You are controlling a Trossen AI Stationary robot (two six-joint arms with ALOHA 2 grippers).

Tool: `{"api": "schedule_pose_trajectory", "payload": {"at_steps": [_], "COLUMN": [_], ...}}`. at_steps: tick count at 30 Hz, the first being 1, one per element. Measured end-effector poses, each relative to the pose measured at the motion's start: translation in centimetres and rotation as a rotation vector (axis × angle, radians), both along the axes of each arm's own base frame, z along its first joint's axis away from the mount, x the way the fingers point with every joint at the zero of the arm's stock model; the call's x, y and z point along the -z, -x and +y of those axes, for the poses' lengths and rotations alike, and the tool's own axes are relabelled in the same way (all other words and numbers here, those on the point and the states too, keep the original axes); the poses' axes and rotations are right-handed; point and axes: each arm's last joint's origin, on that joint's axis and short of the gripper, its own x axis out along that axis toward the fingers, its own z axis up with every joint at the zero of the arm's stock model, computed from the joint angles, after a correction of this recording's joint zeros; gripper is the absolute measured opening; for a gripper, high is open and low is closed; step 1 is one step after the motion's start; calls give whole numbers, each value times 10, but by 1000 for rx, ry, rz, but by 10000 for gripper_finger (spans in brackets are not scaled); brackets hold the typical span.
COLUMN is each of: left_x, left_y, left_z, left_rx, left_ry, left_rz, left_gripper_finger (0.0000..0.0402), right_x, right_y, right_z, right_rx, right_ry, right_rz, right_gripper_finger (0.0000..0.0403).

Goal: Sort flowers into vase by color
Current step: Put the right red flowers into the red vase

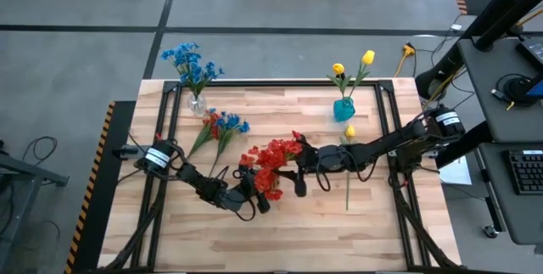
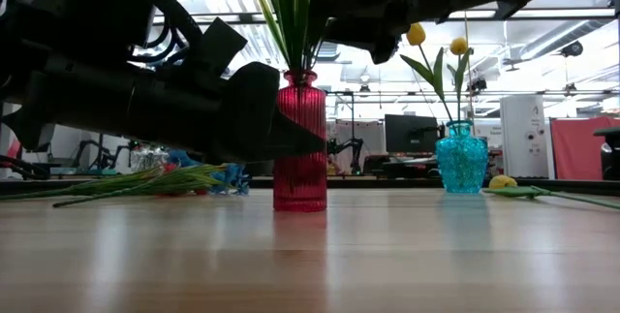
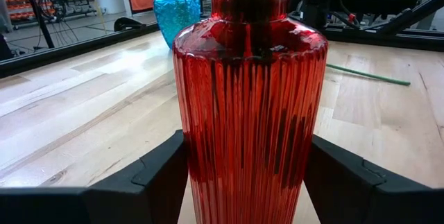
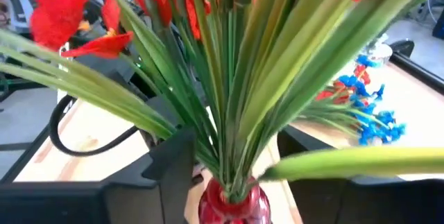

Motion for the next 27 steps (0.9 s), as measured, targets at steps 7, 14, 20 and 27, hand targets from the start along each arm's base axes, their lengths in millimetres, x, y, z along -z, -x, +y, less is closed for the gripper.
{"api": "schedule_pose_trajectory", "payload": {"at_steps": [7,14,20,27], "left_x": [0,0,1,-1], "left_y": [0,0,1,2], "left_z": [0,0,0,-3], "left_rx": [-9,-9,-15,-8], "left_ry": [-1,1,0,6], "left_rz": [-2,-7,-3,-19], "left_gripper_finger": [229,245,273,293], "right_x": [-8,-19,-21,-19], "right_y": [10,19,21,22], "right_z": [-2,-4,-4,-3], "right_rx": [11,14,14,14], "right_ry": [-35,-44,-41,-44], "right_rz": [60,69,78,93], "right_gripper_finger": [220,221,221,221]}}
